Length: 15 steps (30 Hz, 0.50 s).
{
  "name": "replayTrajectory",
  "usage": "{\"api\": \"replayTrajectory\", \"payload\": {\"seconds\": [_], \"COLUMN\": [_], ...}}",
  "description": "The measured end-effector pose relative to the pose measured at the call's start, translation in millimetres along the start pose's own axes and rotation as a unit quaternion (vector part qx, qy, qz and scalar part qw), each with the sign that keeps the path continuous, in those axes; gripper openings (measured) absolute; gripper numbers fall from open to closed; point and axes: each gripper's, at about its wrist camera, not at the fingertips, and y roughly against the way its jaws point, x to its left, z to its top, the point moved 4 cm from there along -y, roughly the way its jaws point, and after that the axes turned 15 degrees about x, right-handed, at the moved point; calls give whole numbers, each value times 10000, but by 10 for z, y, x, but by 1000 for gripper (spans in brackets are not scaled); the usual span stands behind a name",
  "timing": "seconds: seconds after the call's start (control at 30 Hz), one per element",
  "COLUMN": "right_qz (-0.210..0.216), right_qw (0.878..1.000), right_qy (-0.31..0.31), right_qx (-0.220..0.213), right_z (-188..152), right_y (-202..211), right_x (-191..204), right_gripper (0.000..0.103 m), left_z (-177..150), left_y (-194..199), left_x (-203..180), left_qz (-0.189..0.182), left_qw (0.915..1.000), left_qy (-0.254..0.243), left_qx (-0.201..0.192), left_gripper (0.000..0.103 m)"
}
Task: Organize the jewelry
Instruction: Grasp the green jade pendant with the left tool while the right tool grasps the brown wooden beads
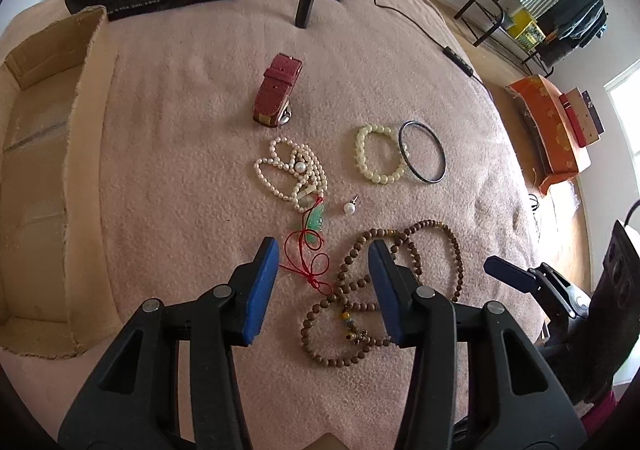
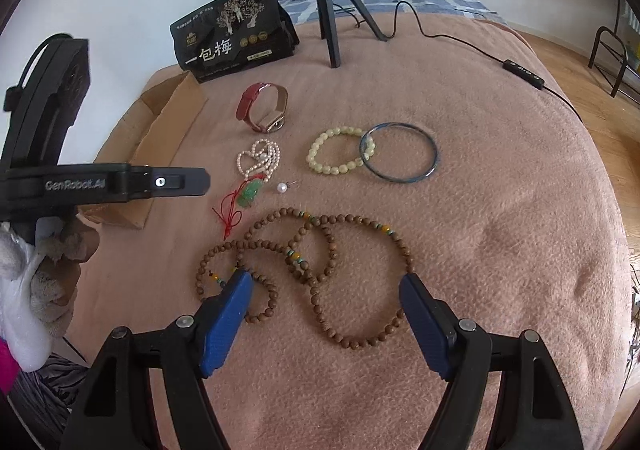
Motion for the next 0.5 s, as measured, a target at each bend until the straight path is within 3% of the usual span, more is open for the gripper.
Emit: {"api": "replayTrajectory", "payload": {"seconds": [0.2, 0.5], "right_qz": [-27, -105], "right_qw": [9999, 9991], "right_qy": [96, 323], "right_qx": [102, 262], "right_z": [5, 43], "right_y": [-137, -356], "right_x": [75, 203], "right_gripper": [79, 79], "left_z": [151, 167], "left_y": [-197, -343], "left_x": [27, 7], "left_qz": [378, 356], "left_qw": [9992, 9990], "left_qy": [71, 6], "left_qx": [121, 278], "left_gripper": [44, 35]}}
